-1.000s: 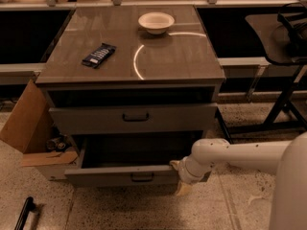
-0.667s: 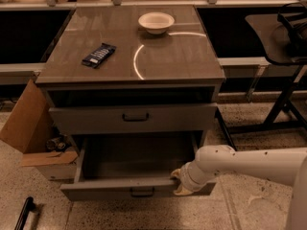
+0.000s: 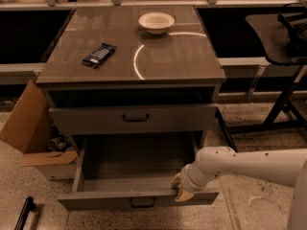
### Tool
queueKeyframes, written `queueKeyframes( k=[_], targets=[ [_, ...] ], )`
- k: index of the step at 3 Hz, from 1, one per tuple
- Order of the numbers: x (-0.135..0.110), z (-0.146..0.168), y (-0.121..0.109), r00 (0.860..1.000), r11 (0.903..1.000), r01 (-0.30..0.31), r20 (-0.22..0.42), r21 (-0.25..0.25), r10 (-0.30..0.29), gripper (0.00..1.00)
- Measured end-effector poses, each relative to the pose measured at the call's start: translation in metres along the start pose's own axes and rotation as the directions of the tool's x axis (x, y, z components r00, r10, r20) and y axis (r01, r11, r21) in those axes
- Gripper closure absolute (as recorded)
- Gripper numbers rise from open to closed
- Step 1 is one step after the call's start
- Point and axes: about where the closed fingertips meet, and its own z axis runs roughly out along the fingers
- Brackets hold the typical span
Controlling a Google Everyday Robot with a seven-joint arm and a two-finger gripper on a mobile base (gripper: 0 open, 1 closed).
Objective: Open middle drawer
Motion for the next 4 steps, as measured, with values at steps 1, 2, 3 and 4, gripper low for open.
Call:
queueKeyframes(
  k=[1, 2, 3, 4],
  targets=[
    [-0.0004, 0.0012, 0.001, 1.0, 1.0, 0.0, 0.001, -0.003, 0.0, 0.6],
    [-0.0007, 0.0008, 0.0012, 1.0, 1.0, 0.0, 0.001, -0.004, 0.0, 0.37],
    [-0.0009, 0.0013, 0.0016, 1.0, 1.0, 0.001, 0.002, -0.005, -0.001, 0.07],
    [-0.001, 0.0018, 0.0021, 1.0, 1.0, 0.001, 0.002, -0.006, -0.001, 0.0]
  ],
)
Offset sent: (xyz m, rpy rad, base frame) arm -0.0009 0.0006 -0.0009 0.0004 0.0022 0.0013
